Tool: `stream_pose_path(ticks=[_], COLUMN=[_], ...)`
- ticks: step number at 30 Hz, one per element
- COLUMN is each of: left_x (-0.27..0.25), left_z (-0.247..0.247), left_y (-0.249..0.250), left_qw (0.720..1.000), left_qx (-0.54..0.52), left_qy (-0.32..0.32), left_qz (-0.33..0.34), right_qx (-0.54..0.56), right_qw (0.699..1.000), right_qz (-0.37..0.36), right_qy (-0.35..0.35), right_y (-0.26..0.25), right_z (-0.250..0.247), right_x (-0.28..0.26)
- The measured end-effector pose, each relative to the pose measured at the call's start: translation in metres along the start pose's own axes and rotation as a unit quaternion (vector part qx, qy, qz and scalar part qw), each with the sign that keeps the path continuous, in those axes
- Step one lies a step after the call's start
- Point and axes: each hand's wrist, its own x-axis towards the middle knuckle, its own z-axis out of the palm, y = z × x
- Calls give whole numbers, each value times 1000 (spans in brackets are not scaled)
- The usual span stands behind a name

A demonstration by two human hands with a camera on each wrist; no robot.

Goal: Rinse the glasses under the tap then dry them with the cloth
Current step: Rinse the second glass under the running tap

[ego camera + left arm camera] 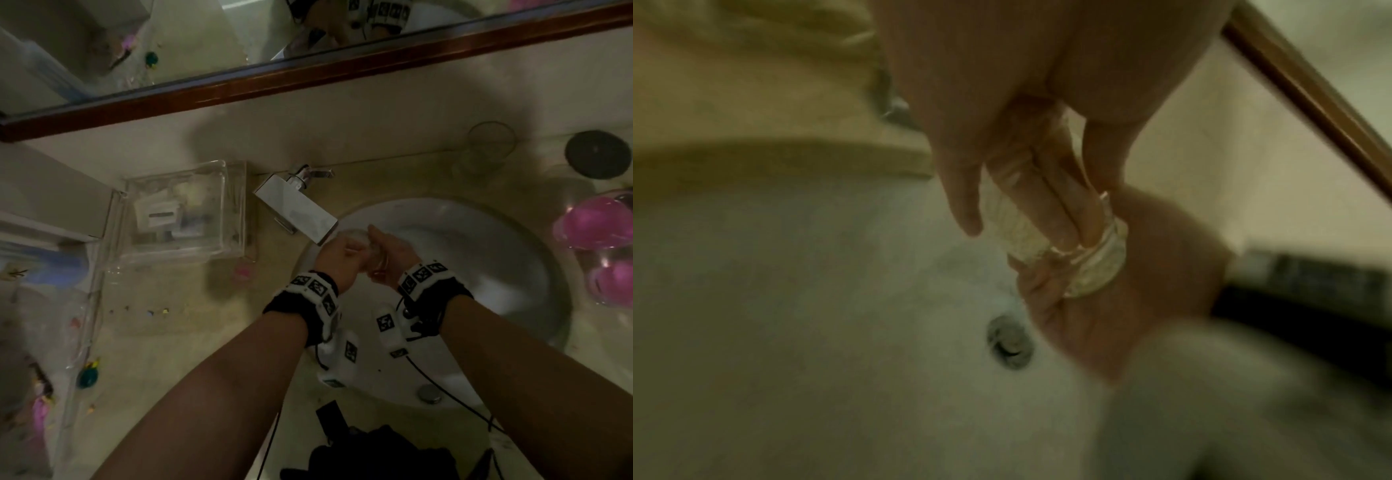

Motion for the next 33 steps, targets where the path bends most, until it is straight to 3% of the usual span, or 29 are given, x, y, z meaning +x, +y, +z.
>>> stream_pose_path(ticks=[3,5,8,10,13,17,19,21,25,27,33], left_x=[2,2,-2,-1,1,6,5,5,5,3,2], left_z=[-3,-5,-6,-8,-9,-12,-16,-15,-11,-12,-14], left_y=[1,0,0,-6,-12,-13,-12,-12,-21,-23,-20], left_qw=[990,986,995,996,986,954,946,955,978,978,923], left_qx=[-124,-158,-95,-87,-152,-260,-284,-264,-183,-189,-342], left_qy=[-12,-15,-24,-28,-10,-3,2,14,7,3,-3], left_qz=[-74,-56,8,4,-62,-149,-159,-138,-97,-90,-176], right_qx=[-48,-108,-99,-112,-166,-236,-244,-257,-204,-224,-315], right_qw=[998,993,995,994,986,965,961,956,979,975,942], right_qz=[-43,-49,-1,18,-26,-112,-130,-140,-11,-4,-117], right_qy=[-28,-14,10,3,22,14,-22,-17,2,6,-4], right_y=[1,-1,-7,-9,-9,-3,-6,-6,-11,-14,-8], right_z=[-1,0,0,3,8,9,14,16,15,16,16], right_x=[1,0,-2,-3,-8,-12,-19,-18,-16,-17,-17])
